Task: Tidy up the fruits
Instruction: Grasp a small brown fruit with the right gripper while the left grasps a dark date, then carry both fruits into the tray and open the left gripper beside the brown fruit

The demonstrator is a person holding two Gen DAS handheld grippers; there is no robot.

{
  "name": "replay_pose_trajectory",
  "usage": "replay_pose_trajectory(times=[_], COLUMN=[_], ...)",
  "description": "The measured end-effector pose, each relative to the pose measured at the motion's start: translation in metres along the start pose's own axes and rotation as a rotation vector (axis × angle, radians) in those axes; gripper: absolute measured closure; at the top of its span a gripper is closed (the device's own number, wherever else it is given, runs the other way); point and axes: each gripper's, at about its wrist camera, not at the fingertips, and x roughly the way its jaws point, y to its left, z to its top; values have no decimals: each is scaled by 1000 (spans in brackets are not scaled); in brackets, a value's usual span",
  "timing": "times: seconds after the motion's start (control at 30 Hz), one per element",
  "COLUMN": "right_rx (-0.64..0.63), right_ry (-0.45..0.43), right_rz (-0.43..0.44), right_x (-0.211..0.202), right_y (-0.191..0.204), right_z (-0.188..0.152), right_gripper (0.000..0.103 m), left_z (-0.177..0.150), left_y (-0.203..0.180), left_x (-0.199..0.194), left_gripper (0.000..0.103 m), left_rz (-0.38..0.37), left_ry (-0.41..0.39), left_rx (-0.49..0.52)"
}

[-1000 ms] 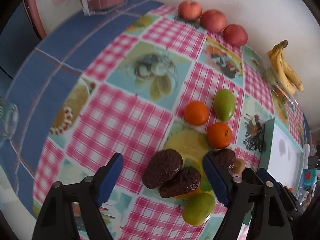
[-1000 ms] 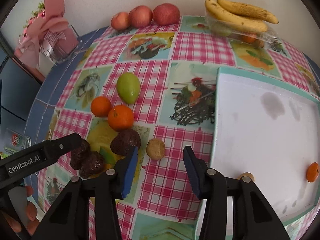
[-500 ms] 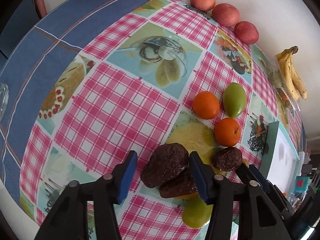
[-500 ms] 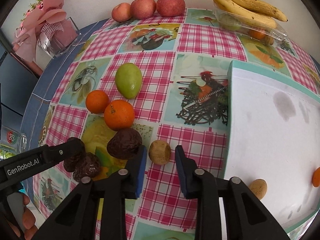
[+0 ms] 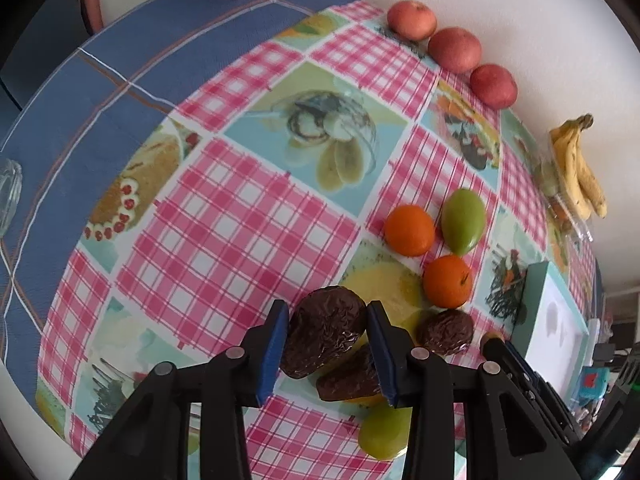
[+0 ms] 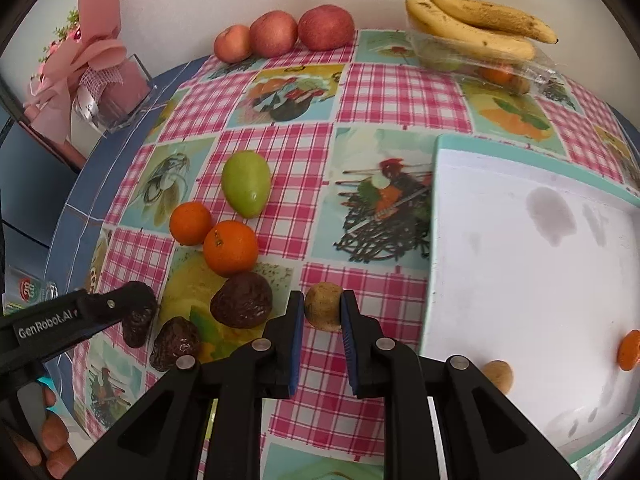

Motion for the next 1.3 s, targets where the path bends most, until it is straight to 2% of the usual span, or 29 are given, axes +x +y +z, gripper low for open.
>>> replay_pose_trajectory(times=[0.33, 0.53, 0.67, 0.83, 1.0, 1.3], right_rx=[51, 95, 147, 190, 270, 337], right_ry=[-38, -48, -51, -81, -86, -119], right_rz=[-9, -11, -35, -120, -154, -198], right_x=[-25, -38, -47, -63, -77, -105], right_y=[-23, -44, -65, -96, -132, -178], right_z=[3, 4, 3, 1, -5, -16], right_gripper=[84, 84, 84, 84, 84, 84], left_z=[5, 4, 1, -7, -20, -53], left_y=[-11, -23, -36, -57, -84, -147], left_x=[-32, -43, -43, -44, -44, -33], left_gripper=[61, 61, 61, 61, 61, 61], left_rz=[-35, -49, -58, -66, -85, -181], left_ry=[-93, -118, -119, -119, -109, -14], left_rx=[10, 28, 51, 96, 156, 298])
